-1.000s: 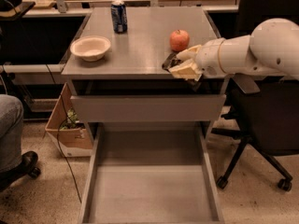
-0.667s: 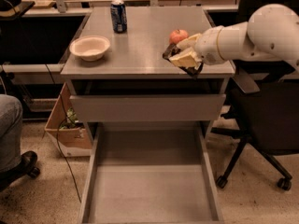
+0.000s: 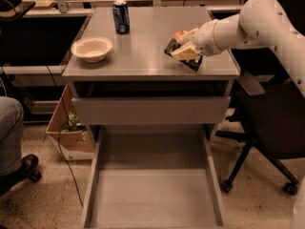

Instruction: Pick rxbar chocolate from middle drawer and place on counter

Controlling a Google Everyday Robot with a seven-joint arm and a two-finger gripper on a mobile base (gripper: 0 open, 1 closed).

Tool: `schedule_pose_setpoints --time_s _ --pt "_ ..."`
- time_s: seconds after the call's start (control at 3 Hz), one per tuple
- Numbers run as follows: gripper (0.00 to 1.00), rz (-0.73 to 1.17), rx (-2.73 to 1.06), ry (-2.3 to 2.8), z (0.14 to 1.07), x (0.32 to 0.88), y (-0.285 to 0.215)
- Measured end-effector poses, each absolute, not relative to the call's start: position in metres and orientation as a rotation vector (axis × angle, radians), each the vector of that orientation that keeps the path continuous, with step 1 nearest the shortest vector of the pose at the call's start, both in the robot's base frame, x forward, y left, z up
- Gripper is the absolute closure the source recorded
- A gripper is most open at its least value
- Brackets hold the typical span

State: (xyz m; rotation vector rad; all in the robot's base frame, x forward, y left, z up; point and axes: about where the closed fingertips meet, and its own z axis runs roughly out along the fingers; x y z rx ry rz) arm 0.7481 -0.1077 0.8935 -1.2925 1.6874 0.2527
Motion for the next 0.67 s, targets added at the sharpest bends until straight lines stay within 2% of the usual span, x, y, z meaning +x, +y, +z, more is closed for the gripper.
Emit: schedule_pose_setpoints --time_s 0.67 --pt "0.52 0.290 -1.328 1.718 0.857 0.771 -0.112"
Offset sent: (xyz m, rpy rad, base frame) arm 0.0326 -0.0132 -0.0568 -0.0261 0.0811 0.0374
